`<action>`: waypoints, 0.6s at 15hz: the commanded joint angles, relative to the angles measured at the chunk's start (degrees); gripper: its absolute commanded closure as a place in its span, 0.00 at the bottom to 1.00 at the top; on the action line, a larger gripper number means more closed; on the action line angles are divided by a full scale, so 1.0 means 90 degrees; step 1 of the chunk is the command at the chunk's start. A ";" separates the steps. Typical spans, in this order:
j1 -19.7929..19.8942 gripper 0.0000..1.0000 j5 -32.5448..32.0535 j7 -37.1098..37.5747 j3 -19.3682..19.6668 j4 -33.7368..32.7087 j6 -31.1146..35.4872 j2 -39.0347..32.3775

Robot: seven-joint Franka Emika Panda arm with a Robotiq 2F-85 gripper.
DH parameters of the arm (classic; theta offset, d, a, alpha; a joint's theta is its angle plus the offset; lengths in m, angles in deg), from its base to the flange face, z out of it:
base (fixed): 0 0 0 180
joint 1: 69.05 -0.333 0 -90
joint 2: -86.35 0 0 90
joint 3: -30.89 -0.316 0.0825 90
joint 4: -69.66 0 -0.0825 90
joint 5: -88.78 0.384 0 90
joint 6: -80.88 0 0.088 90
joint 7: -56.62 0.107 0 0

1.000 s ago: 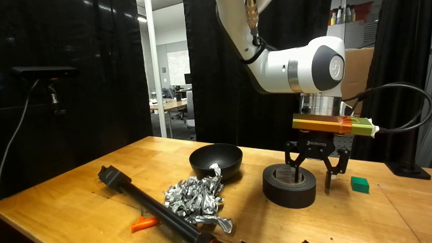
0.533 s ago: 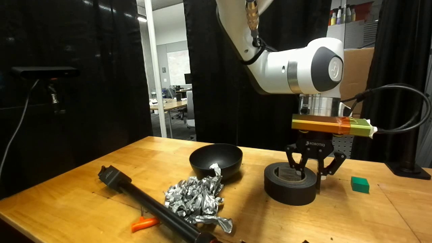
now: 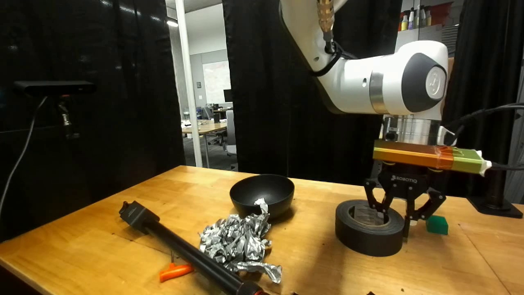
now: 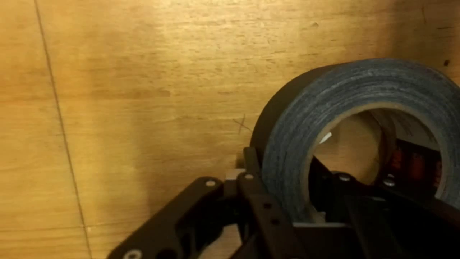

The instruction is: Move the masking tape to the right.

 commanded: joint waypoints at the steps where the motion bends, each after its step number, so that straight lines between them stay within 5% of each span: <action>1: 0.0306 0.92 0.0257 0.0015 0.0104 -0.0164 -0.0030 -0.0083; 9: 0.0802 0.92 0.0325 0.0140 0.0430 -0.0099 -0.0035 -0.0038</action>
